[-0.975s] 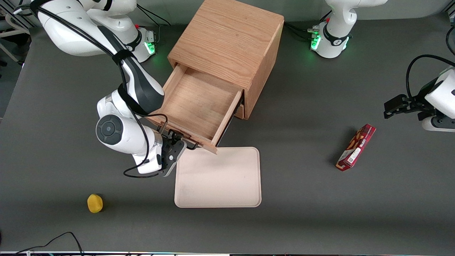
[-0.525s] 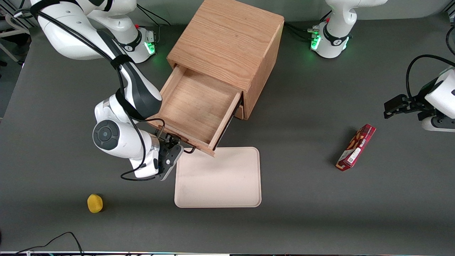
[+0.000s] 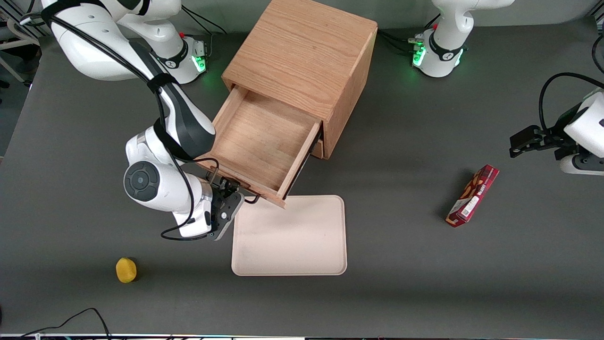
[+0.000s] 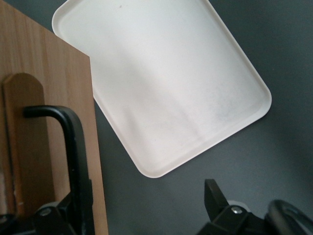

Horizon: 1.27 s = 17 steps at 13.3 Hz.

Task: Open upper drawer
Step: 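Keep pulling the drawer further out with the right gripper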

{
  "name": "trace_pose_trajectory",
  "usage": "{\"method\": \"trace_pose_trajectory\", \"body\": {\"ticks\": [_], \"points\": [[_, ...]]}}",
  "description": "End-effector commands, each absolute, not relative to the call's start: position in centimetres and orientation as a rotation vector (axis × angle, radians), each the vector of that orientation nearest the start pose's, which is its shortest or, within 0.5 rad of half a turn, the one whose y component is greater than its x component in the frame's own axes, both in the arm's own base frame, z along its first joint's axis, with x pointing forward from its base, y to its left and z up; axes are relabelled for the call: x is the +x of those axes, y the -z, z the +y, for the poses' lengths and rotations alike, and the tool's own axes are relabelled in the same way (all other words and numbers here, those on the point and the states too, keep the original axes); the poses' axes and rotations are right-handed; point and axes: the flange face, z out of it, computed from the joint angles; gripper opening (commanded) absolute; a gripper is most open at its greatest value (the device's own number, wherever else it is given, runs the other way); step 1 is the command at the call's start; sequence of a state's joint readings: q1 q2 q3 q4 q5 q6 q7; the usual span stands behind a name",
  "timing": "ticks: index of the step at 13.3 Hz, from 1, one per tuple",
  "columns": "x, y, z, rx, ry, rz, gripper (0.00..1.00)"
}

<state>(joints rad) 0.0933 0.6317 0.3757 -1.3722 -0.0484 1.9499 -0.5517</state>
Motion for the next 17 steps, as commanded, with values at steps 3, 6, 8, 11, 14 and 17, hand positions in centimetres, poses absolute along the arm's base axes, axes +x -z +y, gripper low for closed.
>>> {"method": "trace_pose_trajectory", "body": {"ticks": [3, 6, 8, 11, 14, 17], "points": [[67.3, -34.9, 25.6, -2.644, -0.091, -1.454, 1.00], [67.4, -36.1, 25.5, -2.644, -0.115, -1.450, 1.00], [67.3, -36.7, 25.7, -2.641, -0.134, -1.451, 1.00], [66.9, -37.7, 27.0, -2.645, -0.132, -1.447, 1.00], [66.6, -38.8, 27.8, -2.656, -0.149, -1.434, 1.00], [66.3, -39.6, 27.8, -2.656, -0.170, -1.430, 1.00]]}}
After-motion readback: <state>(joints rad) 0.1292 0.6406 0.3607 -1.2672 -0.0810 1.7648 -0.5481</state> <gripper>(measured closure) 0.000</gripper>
